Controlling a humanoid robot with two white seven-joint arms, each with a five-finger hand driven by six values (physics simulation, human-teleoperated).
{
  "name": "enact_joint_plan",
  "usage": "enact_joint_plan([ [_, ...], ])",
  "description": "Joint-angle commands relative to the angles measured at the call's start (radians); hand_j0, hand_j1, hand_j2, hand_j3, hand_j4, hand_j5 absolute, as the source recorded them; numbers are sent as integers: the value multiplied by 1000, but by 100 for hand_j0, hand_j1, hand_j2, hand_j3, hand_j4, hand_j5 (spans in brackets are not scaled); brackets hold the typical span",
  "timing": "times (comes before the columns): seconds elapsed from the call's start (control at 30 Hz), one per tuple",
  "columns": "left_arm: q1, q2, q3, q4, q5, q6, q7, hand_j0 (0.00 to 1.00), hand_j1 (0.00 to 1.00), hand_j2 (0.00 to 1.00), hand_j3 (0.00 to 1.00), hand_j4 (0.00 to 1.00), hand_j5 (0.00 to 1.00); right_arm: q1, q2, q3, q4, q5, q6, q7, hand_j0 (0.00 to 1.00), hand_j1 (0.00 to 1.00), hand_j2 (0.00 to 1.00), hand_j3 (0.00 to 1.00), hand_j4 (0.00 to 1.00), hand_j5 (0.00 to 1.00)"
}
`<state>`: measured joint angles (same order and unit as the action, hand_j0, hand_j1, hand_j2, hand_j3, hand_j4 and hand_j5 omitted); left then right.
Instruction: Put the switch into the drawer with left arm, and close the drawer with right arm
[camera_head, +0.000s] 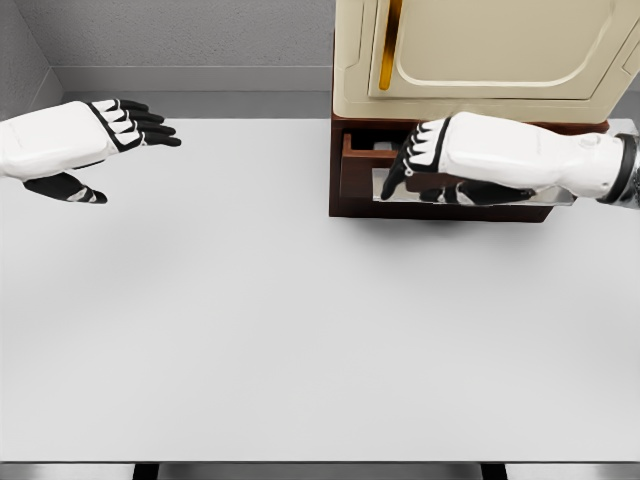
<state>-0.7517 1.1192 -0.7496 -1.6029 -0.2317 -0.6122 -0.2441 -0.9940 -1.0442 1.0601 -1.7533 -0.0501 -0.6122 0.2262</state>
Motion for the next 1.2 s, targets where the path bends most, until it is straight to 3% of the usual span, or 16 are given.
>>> enact_joint_plan([
  [0.0,0,1,1,1,6,1,0,100,100,100,100,100,100,2,6,30,-14,-2,1,1,63,63,63,63,63,63],
  [0.1,0,1,1,1,6,1,0,100,100,100,100,100,100,15,35,50,-14,19,1,1,62,62,62,62,62,62],
  [0.37,0,2,1,1,8,1,2,100,100,100,100,100,100,83,21,52,-12,65,1,4,63,63,63,63,63,63],
  [0.6,0,11,1,3,19,1,0,100,100,100,100,100,100,100,16,50,-3,107,1,2,63,63,63,63,63,63],
  [0.93,0,7,1,3,19,1,0,100,100,100,100,100,100,130,61,43,114,142,1,4,65,65,65,65,65,65],
  [1.17,0,8,1,3,19,1,2,100,100,100,100,100,100,129,84,40,146,142,1,4,65,65,65,65,65,65],
])
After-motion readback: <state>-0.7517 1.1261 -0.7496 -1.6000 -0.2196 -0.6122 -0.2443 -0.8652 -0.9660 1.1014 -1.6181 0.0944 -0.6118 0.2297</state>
